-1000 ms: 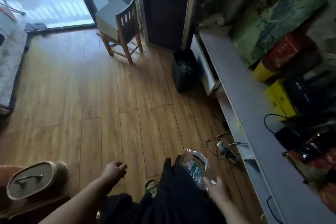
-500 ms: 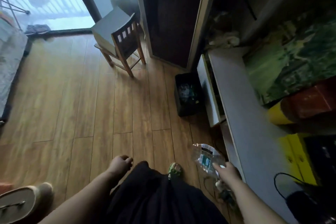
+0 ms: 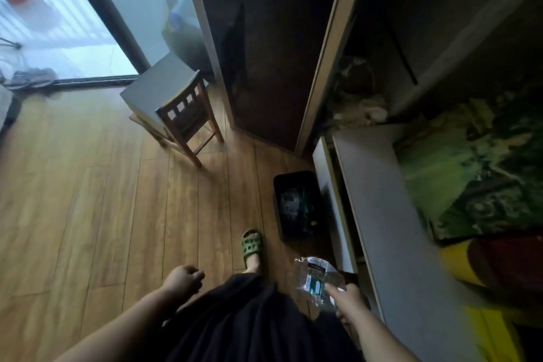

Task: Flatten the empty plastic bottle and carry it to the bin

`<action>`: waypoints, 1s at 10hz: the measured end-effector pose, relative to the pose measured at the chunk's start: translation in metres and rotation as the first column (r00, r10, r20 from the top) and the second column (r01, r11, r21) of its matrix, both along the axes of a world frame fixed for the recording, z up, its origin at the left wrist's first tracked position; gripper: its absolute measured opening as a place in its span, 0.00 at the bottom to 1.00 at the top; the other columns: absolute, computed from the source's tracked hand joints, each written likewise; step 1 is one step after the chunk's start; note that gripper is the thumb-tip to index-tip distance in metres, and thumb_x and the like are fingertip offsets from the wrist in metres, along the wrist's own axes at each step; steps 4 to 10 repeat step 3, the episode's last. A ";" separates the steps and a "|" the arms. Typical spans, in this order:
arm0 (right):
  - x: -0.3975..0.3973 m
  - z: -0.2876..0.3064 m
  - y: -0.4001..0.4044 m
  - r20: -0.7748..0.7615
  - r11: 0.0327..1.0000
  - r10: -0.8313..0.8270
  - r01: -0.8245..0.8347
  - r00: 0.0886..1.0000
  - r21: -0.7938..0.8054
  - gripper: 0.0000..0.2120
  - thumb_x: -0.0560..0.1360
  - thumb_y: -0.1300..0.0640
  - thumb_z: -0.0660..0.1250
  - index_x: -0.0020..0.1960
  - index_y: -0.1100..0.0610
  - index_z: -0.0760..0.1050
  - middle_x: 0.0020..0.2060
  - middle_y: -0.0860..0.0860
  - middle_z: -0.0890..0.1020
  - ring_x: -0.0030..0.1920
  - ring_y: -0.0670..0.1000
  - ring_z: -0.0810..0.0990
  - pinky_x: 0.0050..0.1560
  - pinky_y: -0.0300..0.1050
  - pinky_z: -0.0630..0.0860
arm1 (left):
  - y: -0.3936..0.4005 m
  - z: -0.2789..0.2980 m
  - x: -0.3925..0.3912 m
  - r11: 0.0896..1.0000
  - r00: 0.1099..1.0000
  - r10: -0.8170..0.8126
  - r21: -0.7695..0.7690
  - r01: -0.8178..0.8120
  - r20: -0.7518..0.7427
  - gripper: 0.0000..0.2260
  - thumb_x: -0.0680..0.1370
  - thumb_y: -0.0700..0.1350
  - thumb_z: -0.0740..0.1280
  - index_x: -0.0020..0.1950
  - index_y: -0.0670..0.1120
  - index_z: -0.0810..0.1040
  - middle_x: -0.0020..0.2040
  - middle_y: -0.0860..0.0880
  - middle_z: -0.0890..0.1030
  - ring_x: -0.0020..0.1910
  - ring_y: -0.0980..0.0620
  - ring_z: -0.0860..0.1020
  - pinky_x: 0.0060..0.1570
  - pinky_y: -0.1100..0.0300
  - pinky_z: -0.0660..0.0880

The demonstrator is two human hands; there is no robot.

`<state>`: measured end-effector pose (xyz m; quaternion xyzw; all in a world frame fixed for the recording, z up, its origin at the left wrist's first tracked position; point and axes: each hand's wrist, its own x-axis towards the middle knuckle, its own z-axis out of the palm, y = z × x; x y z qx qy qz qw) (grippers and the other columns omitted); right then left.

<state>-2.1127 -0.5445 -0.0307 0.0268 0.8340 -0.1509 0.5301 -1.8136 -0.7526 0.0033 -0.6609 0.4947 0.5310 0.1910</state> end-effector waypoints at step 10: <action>-0.063 -0.020 -0.110 -0.023 0.997 0.023 -0.021 0.999 0.076 0.30 0.76 0.44 0.62 0.72 0.58 0.61 0.47 0.55 0.76 0.34 0.56 0.81 0.31 0.42 0.77 | -0.118 0.026 -0.109 0.986 0.992 -0.056 -0.162 0.038 -0.110 0.08 0.79 0.46 0.62 0.51 0.45 0.79 0.44 0.49 0.83 0.43 0.54 0.80 0.37 0.64 0.74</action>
